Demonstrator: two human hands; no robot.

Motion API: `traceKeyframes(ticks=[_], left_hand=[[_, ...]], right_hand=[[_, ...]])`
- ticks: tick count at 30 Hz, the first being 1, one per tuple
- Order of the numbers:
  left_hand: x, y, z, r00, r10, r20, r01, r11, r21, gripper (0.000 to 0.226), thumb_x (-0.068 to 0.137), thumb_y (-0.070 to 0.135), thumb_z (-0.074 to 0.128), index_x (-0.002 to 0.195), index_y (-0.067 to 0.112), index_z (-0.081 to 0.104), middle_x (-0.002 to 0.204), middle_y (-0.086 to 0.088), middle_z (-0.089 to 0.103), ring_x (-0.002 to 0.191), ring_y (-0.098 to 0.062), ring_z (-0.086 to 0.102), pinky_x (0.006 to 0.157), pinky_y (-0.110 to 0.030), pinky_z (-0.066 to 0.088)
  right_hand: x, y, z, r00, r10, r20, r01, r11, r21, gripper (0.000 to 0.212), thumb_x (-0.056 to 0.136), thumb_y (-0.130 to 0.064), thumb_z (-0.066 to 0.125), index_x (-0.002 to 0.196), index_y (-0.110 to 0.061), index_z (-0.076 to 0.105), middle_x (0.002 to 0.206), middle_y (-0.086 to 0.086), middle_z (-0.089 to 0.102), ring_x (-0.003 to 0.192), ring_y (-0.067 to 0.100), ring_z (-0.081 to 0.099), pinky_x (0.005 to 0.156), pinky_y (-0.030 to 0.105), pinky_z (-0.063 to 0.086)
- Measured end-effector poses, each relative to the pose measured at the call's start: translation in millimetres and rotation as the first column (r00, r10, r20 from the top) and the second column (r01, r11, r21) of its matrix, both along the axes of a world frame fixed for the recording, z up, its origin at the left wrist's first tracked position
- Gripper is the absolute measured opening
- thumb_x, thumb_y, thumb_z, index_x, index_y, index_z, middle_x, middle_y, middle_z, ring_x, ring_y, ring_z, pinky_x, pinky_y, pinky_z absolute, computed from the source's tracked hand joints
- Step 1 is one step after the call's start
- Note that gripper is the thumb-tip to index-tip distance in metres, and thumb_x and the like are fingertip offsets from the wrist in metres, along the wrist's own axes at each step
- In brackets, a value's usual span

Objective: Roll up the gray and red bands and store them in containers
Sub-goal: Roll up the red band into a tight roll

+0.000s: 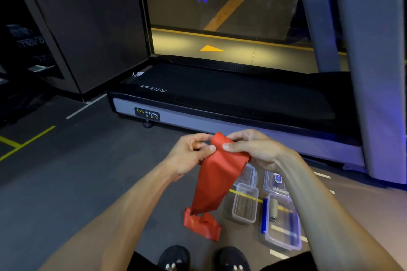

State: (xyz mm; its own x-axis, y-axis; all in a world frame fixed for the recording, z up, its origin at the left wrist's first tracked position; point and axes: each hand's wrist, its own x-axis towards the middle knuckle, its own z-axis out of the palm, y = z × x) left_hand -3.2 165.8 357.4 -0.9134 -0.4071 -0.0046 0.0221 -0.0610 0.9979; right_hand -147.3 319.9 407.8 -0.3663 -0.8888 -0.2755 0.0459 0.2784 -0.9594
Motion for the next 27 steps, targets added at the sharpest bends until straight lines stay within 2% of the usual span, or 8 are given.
traceKeyframes(ticks=[3,5,9,13,16,22,24,27], left_hand=[[0.4,-1.9,-0.8,1.0,-0.019,-0.001,0.019,1.0,-0.013,0.024,0.095,0.008,0.067,0.118,0.012,0.071,0.089,-0.016,0.072,0.085,-0.026,0.068,0.083,-0.042,0.055],[0.4,-2.3,-1.0,1.0,-0.024,0.0,0.024,1.0,-0.018,0.021,0.095,0.009,0.066,0.115,0.012,0.072,0.088,-0.012,0.075,0.083,-0.022,0.07,0.081,-0.04,0.057],[-0.5,0.0,-0.3,1.0,-0.007,0.003,0.007,1.0,-0.026,0.013,0.095,0.007,0.066,0.107,0.009,0.071,0.082,-0.006,0.075,0.075,-0.015,0.069,0.072,-0.031,0.057],[-1.3,2.2,0.2,1.0,0.006,0.0,-0.006,1.0,-0.018,0.007,0.095,0.006,0.065,0.099,0.008,0.07,0.074,-0.002,0.074,0.068,-0.011,0.067,0.069,-0.029,0.056],[-2.9,2.5,1.8,0.999,0.033,-0.006,-0.033,0.999,-0.021,0.005,0.094,0.01,0.066,0.09,0.011,0.069,0.066,0.003,0.07,0.063,-0.007,0.065,0.065,-0.026,0.054],[-4.2,3.8,3.9,0.996,0.09,-0.019,-0.09,0.996,-0.025,0.012,0.093,0.011,0.068,0.082,0.008,0.067,0.06,0.004,0.067,0.055,-0.005,0.061,0.055,-0.019,0.048],[-3.5,3.6,4.1,0.995,0.091,-0.028,-0.091,0.996,-0.012,0.011,0.091,0.014,0.07,0.082,0.007,0.068,0.062,0.002,0.068,0.058,-0.006,0.063,0.055,-0.019,0.05],[-3.1,5.3,5.9,0.997,0.075,-0.018,-0.075,0.997,0.002,0.016,0.082,0.026,0.073,0.083,0.01,0.07,0.062,0.002,0.068,0.059,-0.007,0.063,0.058,-0.021,0.051]], right_hand=[[0.6,0.5,1.7,1.0,-0.007,0.014,0.007,1.0,0.005,0.033,0.087,-0.003,0.075,0.119,-0.007,0.068,0.11,0.019,0.076,0.098,0.026,0.071,0.095,0.04,0.054],[1.2,0.2,2.1,1.0,-0.015,-0.012,0.015,1.0,0.012,0.035,0.087,-0.004,0.077,0.12,-0.009,0.065,0.109,0.018,0.076,0.098,0.026,0.071,0.095,0.042,0.052],[3.8,-1.5,-0.8,0.997,-0.046,-0.069,0.045,0.999,-0.004,0.035,0.085,-0.016,0.081,0.115,-0.009,0.066,0.106,0.017,0.076,0.09,0.022,0.071,0.085,0.034,0.054],[4.5,-3.7,-0.9,0.968,-0.088,-0.234,0.091,0.996,0.002,0.024,0.088,-0.026,0.08,0.106,-0.013,0.073,0.087,0.0,0.072,0.074,0.008,0.066,0.066,0.021,0.05],[3.0,-3.3,-0.4,0.964,-0.071,-0.257,0.08,0.996,0.027,0.014,0.094,-0.032,0.073,0.097,-0.019,0.076,0.082,-0.005,0.073,0.07,0.005,0.064,0.066,0.021,0.048],[4.0,-5.7,-2.8,0.956,-0.024,-0.292,0.043,0.997,0.059,0.03,0.103,-0.037,0.059,0.097,-0.012,0.076,0.086,0.003,0.072,0.077,0.015,0.062,0.078,0.034,0.047],[6.0,-5.7,-2.3,0.945,-0.006,-0.327,0.025,0.998,0.055,0.029,0.101,-0.039,0.061,0.096,-0.014,0.075,0.085,0.003,0.072,0.076,0.013,0.063,0.077,0.033,0.048],[7.5,-6.5,-4.2,0.914,-0.002,-0.405,0.009,1.0,0.015,0.028,0.097,-0.037,0.069,0.104,-0.011,0.074,0.099,0.014,0.076,0.083,0.015,0.067,0.078,0.033,0.051]])
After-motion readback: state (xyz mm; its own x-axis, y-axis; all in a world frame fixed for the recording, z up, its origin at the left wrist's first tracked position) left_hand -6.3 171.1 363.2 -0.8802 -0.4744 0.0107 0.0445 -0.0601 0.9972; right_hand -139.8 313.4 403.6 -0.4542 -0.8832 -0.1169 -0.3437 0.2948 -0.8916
